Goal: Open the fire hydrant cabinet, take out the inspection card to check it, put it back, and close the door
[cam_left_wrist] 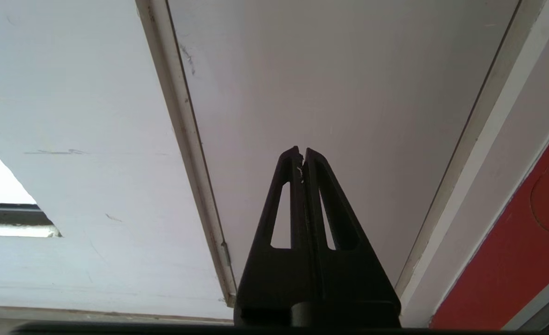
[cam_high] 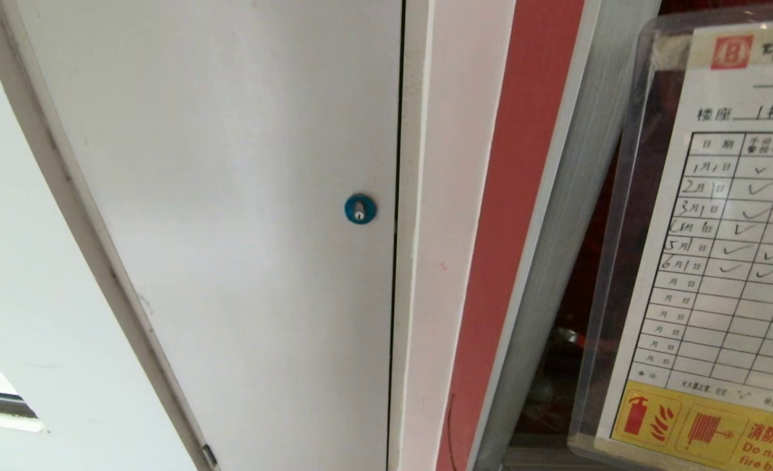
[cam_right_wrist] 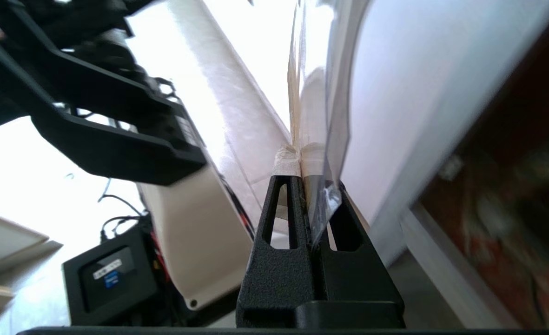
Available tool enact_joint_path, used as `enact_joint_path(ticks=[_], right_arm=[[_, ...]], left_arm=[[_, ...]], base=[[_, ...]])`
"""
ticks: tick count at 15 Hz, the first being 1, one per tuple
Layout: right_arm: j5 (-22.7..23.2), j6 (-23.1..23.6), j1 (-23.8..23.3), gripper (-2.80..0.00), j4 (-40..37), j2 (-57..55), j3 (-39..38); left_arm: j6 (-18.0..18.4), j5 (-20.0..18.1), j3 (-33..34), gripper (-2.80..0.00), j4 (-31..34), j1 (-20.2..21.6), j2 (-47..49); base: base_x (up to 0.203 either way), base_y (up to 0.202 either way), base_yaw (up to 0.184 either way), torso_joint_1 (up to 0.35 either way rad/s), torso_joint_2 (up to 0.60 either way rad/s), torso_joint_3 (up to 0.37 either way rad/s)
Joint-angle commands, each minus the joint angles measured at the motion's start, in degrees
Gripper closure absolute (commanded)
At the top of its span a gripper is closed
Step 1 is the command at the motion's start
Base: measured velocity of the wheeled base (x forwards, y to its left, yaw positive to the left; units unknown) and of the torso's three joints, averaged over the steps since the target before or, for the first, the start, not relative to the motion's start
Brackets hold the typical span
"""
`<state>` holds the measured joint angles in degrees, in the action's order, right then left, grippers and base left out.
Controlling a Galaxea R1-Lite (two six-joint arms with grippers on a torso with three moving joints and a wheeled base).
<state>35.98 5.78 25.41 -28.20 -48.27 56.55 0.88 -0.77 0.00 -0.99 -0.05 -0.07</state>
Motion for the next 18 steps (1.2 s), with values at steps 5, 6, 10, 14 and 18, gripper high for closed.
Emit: enact_joint_path(ticks=[5,6,10,14,18], right_arm=[[0.2,-0.1,9.2,0.00,10.6,-12.7,1.6],[0.2,-0.2,9.6,0.00,12.5,-14.5,1.8],[0.3,-0.4,11.7,0.00,16.6,-20.1,1.3],[0.3,-1.9,13.1,0.00,21.1,-23.3,-0.2],[0.4,-3.5,14.9,0.00,23.4,-24.2,-0.4]], left_arm=[[0.0,0.0,0.4,0.00,0.0,0.0,0.0],[0.0,0.0,0.4,0.00,0.0,0.0,0.0],[0.0,0.0,0.4,0.00,0.0,0.0,0.0],[0.0,0.0,0.4,0.00,0.0,0.0,0.0],[0.0,0.0,0.4,0.00,-0.1,0.0,0.0]], base=[[0.000,0.000,0.000,0.000,0.00,0.000],[0.000,0.000,0.000,0.000,0.00,0.000],[0.000,0.000,0.000,0.000,0.00,0.000],[0.000,0.000,0.000,0.000,0.00,0.000],[0.000,0.000,0.000,0.000,0.00,0.000]])
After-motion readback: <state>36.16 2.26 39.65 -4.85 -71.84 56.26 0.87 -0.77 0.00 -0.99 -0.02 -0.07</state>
